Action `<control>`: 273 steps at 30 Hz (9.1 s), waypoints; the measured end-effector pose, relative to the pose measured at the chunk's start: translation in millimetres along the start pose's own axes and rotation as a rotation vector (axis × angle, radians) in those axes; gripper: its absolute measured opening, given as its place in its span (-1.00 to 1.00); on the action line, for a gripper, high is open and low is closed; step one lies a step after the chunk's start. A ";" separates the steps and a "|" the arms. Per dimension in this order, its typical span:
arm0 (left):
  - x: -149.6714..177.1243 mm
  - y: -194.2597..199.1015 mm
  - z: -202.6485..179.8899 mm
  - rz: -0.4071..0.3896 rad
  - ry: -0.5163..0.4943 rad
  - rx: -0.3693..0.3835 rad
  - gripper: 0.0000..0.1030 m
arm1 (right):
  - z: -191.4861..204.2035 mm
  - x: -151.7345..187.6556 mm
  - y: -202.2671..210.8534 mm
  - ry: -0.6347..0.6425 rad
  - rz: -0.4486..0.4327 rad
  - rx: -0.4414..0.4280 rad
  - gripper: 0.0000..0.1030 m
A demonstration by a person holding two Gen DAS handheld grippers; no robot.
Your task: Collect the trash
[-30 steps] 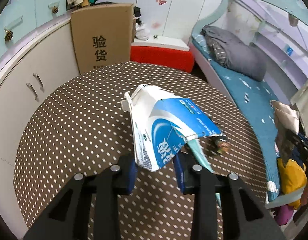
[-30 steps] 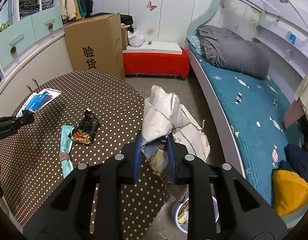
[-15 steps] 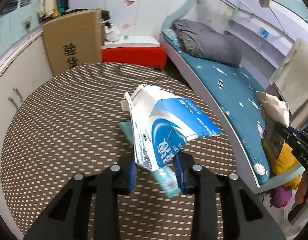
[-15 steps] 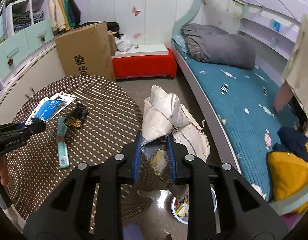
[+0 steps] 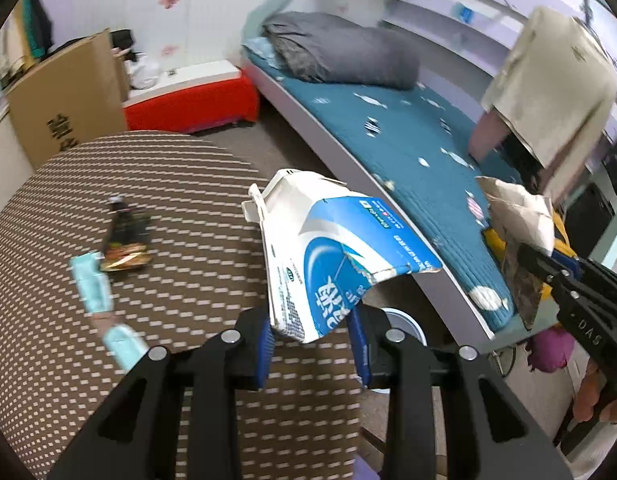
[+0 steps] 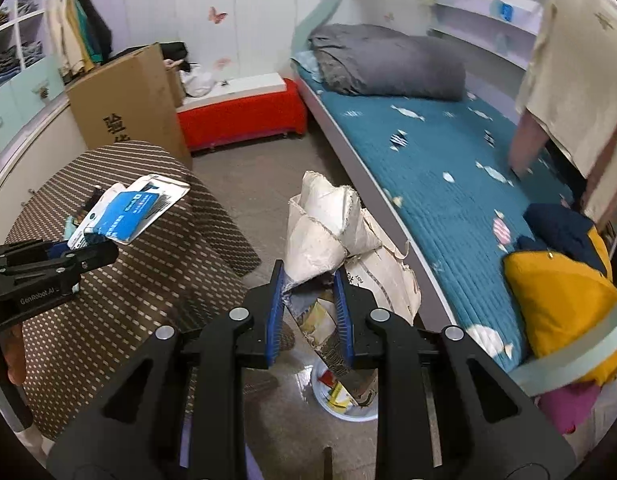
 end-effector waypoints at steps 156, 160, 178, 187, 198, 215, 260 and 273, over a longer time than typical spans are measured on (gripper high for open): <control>22.8 43.5 255.7 -0.003 0.249 -0.314 -0.66 | 276.1 -21.8 -103.2 0.274 0.168 -0.301 -0.81; 25.2 43.2 247.4 0.001 0.242 -0.314 -0.66 | 267.8 -19.4 -95.5 0.262 0.161 -0.311 -0.86; 25.3 45.2 177.0 -0.012 0.167 -0.276 -0.66 | 219.8 -14.8 -53.9 0.205 0.101 -0.316 -0.90; 17.2 39.2 123.5 -0.018 0.098 -0.234 -0.66 | 179.3 -12.1 -39.6 0.151 0.083 -0.281 -0.90; 9.3 18.1 51.6 -0.005 -0.002 -0.173 -0.66 | 109.4 0.9 -26.6 0.049 0.069 -0.216 -0.90; 27.5 -28.6 -93.6 0.053 -0.193 -0.056 -0.66 | -17.0 46.5 -10.0 -0.133 0.081 -0.101 -0.89; 78.2 -117.9 -148.5 0.207 -0.241 -0.105 0.24 | -139.1 137.1 -47.3 -0.377 0.162 0.041 0.30; 109.8 -89.0 -151.3 0.173 -0.215 -0.069 0.24 | -119.2 168.4 -15.3 -0.388 0.145 0.007 0.30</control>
Point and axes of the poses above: each gripper's, at about its wrist camera, not at the fingertips, and y roughly against the way its jaws point, z to its left, x to its underside, the point moved 7 cm from there along -y, roughly the way its jaws point, and after that the axes turned 1 degree about -z, right-handed, at the moved point
